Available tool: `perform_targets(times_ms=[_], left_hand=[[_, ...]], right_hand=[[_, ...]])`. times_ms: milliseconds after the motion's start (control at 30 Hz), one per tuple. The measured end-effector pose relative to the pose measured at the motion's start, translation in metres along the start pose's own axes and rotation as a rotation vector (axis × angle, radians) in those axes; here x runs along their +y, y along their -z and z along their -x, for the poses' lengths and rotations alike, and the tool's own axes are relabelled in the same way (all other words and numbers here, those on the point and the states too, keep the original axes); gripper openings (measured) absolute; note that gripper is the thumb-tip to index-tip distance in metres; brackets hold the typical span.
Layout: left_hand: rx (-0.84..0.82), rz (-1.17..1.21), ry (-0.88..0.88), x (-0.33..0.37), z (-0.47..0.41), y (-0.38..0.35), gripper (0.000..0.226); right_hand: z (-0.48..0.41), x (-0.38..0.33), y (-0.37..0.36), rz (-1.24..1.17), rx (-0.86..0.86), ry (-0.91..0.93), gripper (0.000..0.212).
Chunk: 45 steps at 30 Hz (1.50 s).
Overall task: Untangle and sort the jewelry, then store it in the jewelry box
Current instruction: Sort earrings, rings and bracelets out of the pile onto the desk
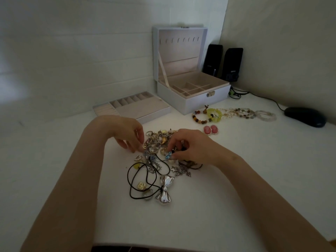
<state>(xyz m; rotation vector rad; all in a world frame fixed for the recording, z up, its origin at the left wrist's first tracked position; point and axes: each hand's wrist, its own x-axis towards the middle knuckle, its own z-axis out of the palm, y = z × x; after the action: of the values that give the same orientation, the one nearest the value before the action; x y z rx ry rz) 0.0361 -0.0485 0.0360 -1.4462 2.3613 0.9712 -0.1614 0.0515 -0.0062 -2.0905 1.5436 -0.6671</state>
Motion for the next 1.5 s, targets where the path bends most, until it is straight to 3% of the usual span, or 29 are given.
perform_targets(times_ms=[133, 367, 600, 833, 1000, 1100, 1500], left_hand=[[-0.099, -0.096, 0.065, 0.007, 0.002, -0.004, 0.036], [-0.096, -0.091, 0.098, 0.013, -0.003, -0.009, 0.028], [-0.048, 0.057, -0.054, 0.012, -0.003, -0.007, 0.015], [-0.159, 0.041, -0.091, 0.012, 0.002, -0.005, 0.012], [-0.068, 0.023, -0.016, 0.006, -0.002, -0.005, 0.015], [-0.010, 0.041, -0.009, 0.003, -0.004, -0.006, 0.016], [0.137, 0.081, -0.213, 0.009, -0.001, -0.004, 0.009]], right_hand=[[0.000, 0.003, 0.000, -0.025, 0.026, -0.028, 0.014], [0.000, 0.000, 0.001, -0.178, 0.139, -0.038, 0.023], [0.000, 0.003, 0.001, -0.152, 0.071, -0.060, 0.015], [0.005, -0.001, 0.011, -0.127, -0.123, -0.069, 0.026], [0.007, -0.002, 0.017, -0.107, -0.204, -0.053, 0.030], [0.006, -0.002, 0.015, -0.079, -0.156, -0.052, 0.027], [0.004, -0.002, 0.007, -0.068, -0.061, 0.008, 0.024]])
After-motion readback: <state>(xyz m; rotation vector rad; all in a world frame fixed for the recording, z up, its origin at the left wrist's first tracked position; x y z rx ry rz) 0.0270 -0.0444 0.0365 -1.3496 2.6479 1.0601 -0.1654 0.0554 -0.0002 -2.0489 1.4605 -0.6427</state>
